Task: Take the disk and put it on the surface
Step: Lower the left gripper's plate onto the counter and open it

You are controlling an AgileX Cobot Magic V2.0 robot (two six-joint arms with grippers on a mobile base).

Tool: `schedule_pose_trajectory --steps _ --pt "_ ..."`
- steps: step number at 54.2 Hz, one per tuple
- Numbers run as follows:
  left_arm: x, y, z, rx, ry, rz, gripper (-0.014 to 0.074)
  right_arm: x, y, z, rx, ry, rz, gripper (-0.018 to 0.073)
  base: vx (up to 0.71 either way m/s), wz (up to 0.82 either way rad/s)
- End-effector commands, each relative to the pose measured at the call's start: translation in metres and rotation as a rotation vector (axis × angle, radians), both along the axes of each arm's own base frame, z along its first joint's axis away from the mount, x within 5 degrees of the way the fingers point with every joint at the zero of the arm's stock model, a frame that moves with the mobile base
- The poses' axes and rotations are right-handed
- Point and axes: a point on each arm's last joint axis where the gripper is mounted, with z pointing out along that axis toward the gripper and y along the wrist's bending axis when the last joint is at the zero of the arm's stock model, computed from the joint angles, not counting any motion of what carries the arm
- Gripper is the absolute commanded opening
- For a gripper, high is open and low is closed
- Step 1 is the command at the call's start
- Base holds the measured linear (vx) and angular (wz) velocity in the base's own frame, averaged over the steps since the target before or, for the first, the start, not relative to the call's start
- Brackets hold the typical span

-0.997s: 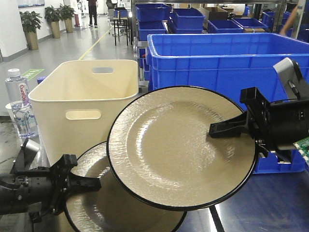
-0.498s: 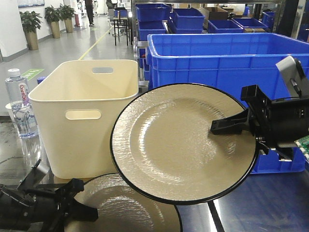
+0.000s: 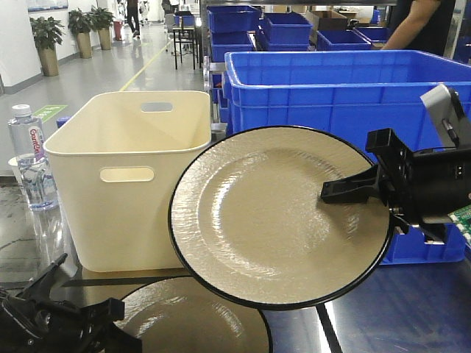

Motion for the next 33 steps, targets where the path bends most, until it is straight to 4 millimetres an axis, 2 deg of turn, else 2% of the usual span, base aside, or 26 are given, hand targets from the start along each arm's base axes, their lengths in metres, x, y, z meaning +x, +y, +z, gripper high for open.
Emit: schedule_pose_trajectory --steps 1,9,15,25,33 --pt "-0.001 0.0 0.022 -0.033 -0.065 0.02 0.0528 -0.008 0.0 0.032 0.12 -0.091 -0.039 0.0001 0.0 0.0" --pt "-0.003 0.014 0.027 0.025 -0.096 0.031 0.0571 -0.009 0.001 0.031 0.119 -0.083 -0.023 0.0004 0.0 0.0" --pt "-0.009 0.032 0.039 0.063 -0.146 0.069 0.0571 -0.009 0.001 0.031 0.119 -0.081 -0.019 0.0006 0.0 0.0" --pt "-0.031 0.053 0.076 0.081 -0.286 0.154 0.0571 -0.008 0.001 0.031 0.111 -0.099 -0.024 0.0006 0.0 0.0" --pt "-0.052 0.054 0.104 0.095 -0.414 0.181 0.0571 0.003 0.01 0.023 0.112 -0.088 -0.03 0.0006 0.0 0.0"
